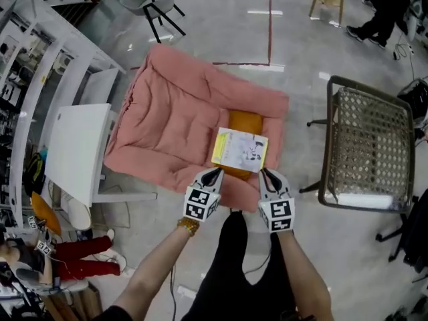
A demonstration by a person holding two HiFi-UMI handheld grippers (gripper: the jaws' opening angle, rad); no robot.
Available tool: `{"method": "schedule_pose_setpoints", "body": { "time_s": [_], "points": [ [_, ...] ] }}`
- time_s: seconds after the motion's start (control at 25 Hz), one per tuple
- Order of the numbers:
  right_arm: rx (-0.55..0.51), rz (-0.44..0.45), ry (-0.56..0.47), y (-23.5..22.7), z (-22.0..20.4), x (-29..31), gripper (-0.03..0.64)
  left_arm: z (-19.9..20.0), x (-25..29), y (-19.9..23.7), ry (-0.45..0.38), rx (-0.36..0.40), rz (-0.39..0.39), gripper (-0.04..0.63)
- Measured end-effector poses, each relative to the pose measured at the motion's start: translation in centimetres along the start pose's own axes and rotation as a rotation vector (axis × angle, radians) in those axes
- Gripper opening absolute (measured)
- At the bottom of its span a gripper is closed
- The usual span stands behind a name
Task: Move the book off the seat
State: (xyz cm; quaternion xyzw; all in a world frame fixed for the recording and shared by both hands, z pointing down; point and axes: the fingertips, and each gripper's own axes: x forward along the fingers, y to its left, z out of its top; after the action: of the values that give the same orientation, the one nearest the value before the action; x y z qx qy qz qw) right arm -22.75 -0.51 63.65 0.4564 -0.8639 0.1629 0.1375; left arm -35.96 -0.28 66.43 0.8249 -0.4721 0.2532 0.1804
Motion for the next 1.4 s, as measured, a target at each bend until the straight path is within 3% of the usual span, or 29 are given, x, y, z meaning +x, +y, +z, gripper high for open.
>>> {"method": "schedule_pose_setpoints", "body": {
  "time_s": [0.32,0.68,1.08,1.4],
  "points": [
    [0.029,-0.037,0.059,-2.0,-4.1,5.5,0.017,-2.9,5.7,4.0,0.086,0.050,-0.058,0.014],
    [0.073,-0.073,0.110,-3.9,-9.2,10.8,0.018,-6.8,11.5,8.9,0.158,0.070,-0.068,0.015],
    [0.141,-0.077,0.167,-5.8,-15.6,14.8,0.091,-11.8,16.1,12.6,0.244,0.071,-0.079,0.019],
    [0.191,-0.062,0.215,-7.6,-20.6,17.9,0.146,-15.8,19.3,14.4,0.304,0.039,-0.107,0.112]
  ]
}}
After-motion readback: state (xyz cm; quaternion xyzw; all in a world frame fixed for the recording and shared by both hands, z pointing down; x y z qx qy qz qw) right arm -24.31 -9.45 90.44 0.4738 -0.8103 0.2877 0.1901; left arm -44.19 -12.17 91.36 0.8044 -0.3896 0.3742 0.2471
